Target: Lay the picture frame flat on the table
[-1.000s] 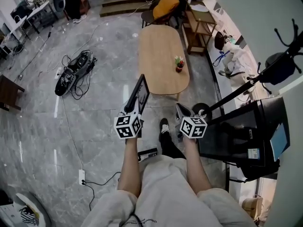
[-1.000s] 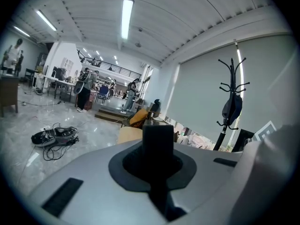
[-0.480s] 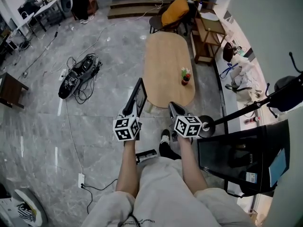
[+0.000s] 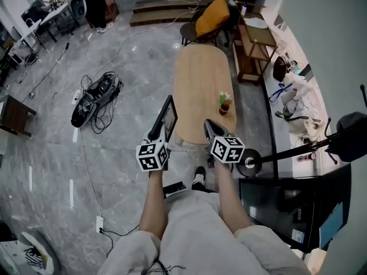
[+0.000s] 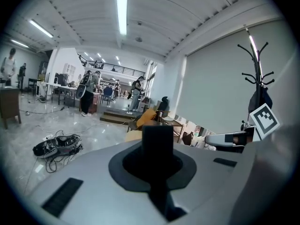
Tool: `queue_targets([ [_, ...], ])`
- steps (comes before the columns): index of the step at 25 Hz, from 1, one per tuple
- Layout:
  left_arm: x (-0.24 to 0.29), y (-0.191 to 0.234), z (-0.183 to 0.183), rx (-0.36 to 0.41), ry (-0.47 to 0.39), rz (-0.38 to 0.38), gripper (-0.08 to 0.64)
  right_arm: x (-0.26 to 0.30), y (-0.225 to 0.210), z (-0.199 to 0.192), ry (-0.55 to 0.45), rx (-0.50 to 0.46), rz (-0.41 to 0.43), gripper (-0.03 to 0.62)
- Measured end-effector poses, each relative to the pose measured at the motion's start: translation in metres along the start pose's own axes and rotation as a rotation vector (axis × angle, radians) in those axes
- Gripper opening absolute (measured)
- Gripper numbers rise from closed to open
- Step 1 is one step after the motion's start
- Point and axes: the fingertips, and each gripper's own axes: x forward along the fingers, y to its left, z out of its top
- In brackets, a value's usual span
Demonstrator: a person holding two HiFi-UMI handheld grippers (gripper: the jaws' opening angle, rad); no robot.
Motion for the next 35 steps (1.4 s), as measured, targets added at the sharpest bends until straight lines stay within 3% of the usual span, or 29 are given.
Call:
queue_targets([
  [15,0.079,0.006,0.029,0.015,0.006,0.106,0.026,0.084,-0.060,0.055,0.030,0.003,0.094,0.034],
  [22,0.081,0.019,0.013,0.004,0.041,0.167,0.026,0.100,-0.081,0.040,0.078,0.033,0.113,0.034],
  [28,0.090,0.033,0.002,0.016,0.097,0.176,0.026,0.111,-0.094,0.029,0.083,0.087,0.095,0.034],
  [35,0.123,0.065,-0.005,-0.040,0.111,0.144,0.026,0.122,-0.114,0.025,0.074,0.096,0.021,0.034],
])
